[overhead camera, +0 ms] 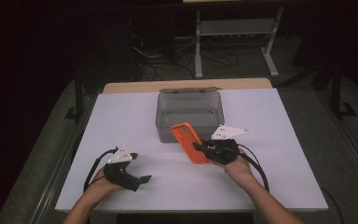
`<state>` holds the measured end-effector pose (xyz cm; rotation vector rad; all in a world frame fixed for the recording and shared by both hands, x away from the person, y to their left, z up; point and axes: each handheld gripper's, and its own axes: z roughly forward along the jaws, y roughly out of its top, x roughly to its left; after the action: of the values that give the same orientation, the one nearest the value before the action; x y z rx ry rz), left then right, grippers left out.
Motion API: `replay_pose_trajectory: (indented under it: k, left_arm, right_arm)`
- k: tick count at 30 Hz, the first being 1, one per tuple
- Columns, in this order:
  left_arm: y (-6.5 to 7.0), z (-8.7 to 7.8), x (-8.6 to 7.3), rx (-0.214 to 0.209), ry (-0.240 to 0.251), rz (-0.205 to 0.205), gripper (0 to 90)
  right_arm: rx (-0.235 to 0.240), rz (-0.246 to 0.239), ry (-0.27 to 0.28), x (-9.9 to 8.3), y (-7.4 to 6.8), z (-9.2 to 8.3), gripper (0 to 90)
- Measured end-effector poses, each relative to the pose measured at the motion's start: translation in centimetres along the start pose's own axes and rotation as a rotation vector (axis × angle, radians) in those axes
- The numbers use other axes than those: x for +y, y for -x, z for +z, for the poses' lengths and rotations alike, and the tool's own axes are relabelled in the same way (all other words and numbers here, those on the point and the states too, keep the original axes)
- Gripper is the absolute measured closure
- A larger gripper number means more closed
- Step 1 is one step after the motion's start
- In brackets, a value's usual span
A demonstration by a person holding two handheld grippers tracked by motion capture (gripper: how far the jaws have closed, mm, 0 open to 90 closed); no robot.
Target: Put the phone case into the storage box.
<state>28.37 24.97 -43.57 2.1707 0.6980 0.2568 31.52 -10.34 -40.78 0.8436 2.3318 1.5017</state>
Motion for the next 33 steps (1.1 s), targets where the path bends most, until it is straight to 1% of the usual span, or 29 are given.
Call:
replay_pose_trajectory:
  k: [8, 17, 24, 27, 33]
  left_arm:
    - [0.0, 0.0, 0.0, 0.001, -0.002, -0.001, 0.0]
    - [0.1, 0.1, 0.1, -0.014, -0.007, -0.014, 0.0]
    - [0.2, 0.2, 0.0, -0.007, -0.006, -0.007, 0.0]
    - [0.2, 0.2, 0.0, -0.003, -0.009, 0.003, 0.0]
    - [0.2, 0.2, 0.0, -0.001, -0.004, 0.007, 0.0]
  right_arm:
    - [-0.005, -0.009, -0.003, 0.1, 0.1, -0.2, 78.7]
    - [-0.008, -0.014, 0.005, 0.6, 0.3, -0.7, 78.6]
    - [-0.017, -0.027, 0.010, 1.1, 0.4, -1.2, 78.6]
    - [-0.021, -0.027, 0.011, 1.5, 0.4, -1.5, 78.7]
    - [-0.023, -0.028, 0.012, 1.8, 0.6, -1.8, 78.7]
